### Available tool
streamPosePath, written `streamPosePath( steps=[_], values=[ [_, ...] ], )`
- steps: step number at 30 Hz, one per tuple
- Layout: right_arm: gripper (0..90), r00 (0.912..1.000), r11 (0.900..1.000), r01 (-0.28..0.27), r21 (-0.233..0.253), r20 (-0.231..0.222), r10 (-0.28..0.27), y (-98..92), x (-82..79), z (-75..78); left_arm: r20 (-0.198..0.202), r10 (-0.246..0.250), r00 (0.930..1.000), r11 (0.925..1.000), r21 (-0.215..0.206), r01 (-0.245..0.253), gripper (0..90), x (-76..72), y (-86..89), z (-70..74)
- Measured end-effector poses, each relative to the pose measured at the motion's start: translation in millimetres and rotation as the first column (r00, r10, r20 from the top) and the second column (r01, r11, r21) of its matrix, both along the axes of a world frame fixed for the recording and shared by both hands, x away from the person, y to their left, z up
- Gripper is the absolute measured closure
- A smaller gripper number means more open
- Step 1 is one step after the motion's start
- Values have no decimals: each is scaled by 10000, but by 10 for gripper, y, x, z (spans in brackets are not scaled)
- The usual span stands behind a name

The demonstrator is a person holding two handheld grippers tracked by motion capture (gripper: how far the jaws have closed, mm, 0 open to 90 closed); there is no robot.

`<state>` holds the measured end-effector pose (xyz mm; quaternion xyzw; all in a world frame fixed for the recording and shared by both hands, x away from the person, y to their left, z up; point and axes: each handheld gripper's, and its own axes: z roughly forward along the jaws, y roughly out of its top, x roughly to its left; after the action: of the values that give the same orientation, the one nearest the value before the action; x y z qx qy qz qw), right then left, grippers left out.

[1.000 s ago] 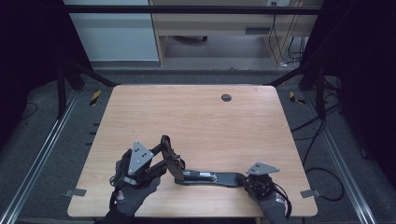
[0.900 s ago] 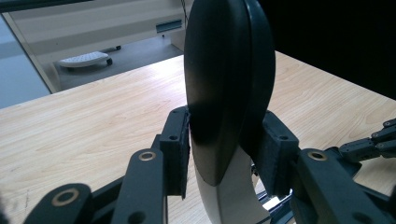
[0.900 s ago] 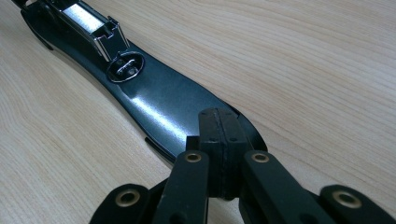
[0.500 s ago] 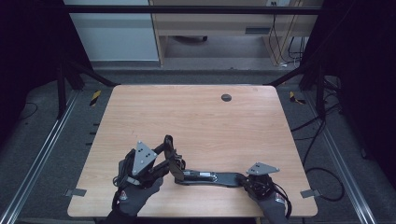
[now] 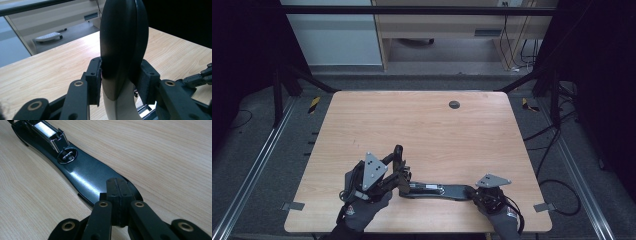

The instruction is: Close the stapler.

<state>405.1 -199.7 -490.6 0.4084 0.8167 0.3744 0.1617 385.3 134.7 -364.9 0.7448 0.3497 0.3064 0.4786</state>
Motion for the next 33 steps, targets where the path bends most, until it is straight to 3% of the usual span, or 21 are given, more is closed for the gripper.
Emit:
streamPosePath(
  steps=[33],
  values=[
    [900, 10000, 10000, 3, 73, -34, -3, -2, 1, -1, 577, -31, 9983, 9961, 878, -20, 592, -33, -263, -23]
  ],
)
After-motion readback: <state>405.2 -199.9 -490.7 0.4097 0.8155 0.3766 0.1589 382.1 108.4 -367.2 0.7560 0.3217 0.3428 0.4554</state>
